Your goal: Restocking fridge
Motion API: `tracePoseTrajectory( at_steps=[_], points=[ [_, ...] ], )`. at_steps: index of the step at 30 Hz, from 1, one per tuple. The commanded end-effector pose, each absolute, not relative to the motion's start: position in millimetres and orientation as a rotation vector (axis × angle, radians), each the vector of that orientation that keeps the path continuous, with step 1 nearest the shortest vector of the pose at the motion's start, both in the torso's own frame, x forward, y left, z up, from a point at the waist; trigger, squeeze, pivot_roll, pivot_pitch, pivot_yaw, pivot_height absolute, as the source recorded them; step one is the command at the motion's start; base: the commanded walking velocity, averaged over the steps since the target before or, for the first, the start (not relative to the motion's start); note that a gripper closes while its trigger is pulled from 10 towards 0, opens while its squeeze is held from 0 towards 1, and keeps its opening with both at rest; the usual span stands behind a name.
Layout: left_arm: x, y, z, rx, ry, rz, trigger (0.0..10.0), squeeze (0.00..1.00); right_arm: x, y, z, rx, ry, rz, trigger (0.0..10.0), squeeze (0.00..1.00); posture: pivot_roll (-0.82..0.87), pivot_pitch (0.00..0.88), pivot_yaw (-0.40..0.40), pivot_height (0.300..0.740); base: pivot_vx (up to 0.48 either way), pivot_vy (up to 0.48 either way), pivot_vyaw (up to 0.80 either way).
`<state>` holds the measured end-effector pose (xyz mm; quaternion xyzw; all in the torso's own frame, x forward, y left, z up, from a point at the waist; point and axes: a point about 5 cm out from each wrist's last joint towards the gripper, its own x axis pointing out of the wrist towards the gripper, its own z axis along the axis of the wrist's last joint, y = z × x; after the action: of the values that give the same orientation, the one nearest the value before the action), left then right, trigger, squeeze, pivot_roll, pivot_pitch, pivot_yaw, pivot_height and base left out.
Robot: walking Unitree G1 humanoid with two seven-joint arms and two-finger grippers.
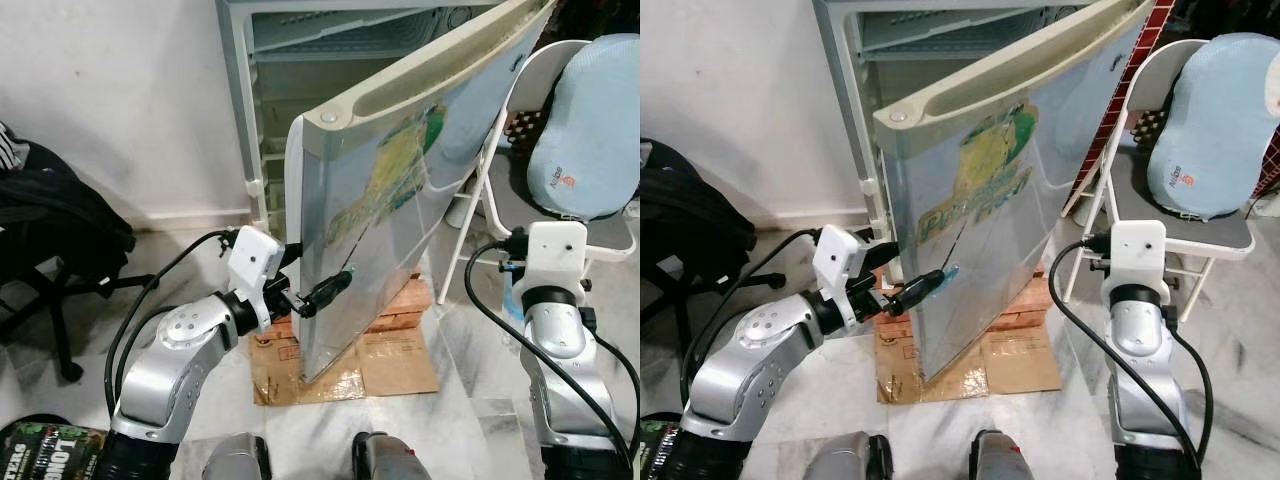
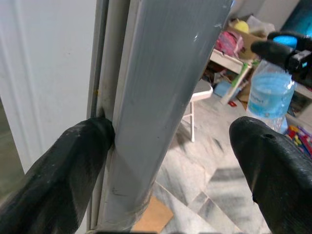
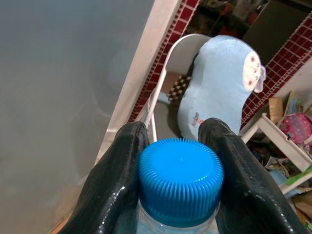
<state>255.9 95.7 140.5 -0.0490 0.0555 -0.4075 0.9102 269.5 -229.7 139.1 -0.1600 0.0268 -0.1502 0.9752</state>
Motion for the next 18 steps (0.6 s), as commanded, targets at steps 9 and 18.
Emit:
tracePoseTrajectory(
  at_steps=[9,18],
  points=[
    [253.1,95.0,139.6,-0.087,0.114,-0.839,10.0,0.0,269.1,-233.3,135.7,-0.322,0.072,-0.301,10.0,0.0,-0.05,0.109,-0.05,0.74,-0.276,0.0,0.0],
    [257.0,100.7,138.6,-0.077,0.108,-0.79,10.0,0.0,270.3,-236.6,134.8,-0.308,0.081,-0.312,10.0,0.0,-0.05,0.104,-0.051,0.74,0.053,0.0,0.0]
  ],
)
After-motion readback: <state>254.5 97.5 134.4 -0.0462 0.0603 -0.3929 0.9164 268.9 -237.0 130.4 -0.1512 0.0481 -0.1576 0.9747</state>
